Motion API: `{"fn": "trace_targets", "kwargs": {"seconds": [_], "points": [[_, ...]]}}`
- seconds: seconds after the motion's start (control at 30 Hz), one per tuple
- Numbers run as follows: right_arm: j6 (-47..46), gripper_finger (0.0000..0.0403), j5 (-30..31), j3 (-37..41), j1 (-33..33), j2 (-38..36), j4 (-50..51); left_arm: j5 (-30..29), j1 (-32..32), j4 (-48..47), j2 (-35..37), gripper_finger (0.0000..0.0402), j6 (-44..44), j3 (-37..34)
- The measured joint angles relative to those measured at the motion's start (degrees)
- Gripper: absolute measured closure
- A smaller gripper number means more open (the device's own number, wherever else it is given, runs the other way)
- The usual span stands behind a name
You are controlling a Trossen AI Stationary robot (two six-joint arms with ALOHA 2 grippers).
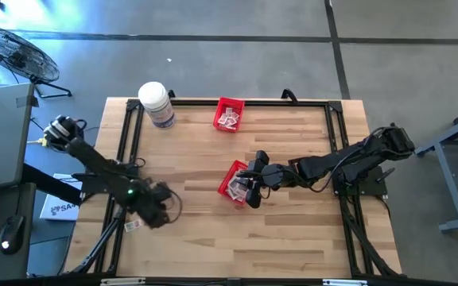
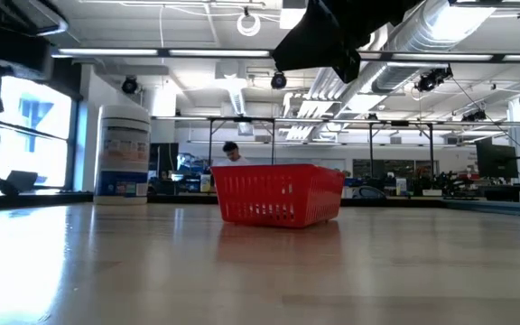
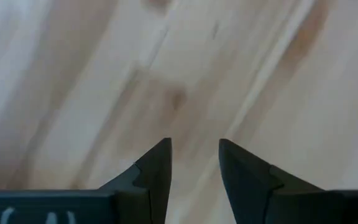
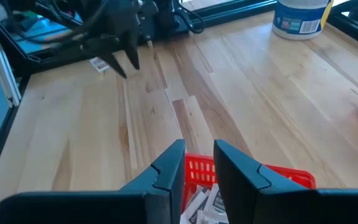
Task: Pick & Place First Aid Supplies
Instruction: Put the white ointment pack into the top red bin
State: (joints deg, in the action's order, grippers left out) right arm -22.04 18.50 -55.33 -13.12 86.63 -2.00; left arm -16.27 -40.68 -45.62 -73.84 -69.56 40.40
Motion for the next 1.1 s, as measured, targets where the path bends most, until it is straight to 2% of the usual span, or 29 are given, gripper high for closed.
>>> {"fn": "trace_targets", "kwargs": {"seconds": [0.17,0.3,0.37,0.57,0.63,0.9,1.1], "points": [[0.0,0.0324,0.0,0.0,0.0,0.0,-0.4,8.2,-8.6,-5.3,0.5,0.027,-13.8,1.1],[0.0,0.0324,0.1,0.0,0.0,0.0,-0.9,15.3,-13.6,-9.4,0.3,0.027,-17.5,3.2],[0.0,0.0324,0.0,0.0,0.0,0.0,-0.9,18.3,-15.6,-8.5,0.3,0.027,-20.5,3.8],[0.0,0.0324,0.0,0.0,0.0,0.0,-0.9,21.5,-21.7,-6.2,0.3,0.027,-27.5,4.0],[0.0,0.0324,0.0,0.0,0.0,0.0,-0.9,19.9,-23.2,-6.7,0.1,0.027,-30.1,3.8],[0.0,0.0324,0.0,0.0,0.0,0.0,-0.9,23.1,-20.7,-4.8,0.0,0.027,-30.6,-0.6],[0.0,0.0324,0.0,0.0,0.0,0.0,-0.9,25.2,-15.6,0.7,-0.8,0.027,-24.8,-4.2]]}}
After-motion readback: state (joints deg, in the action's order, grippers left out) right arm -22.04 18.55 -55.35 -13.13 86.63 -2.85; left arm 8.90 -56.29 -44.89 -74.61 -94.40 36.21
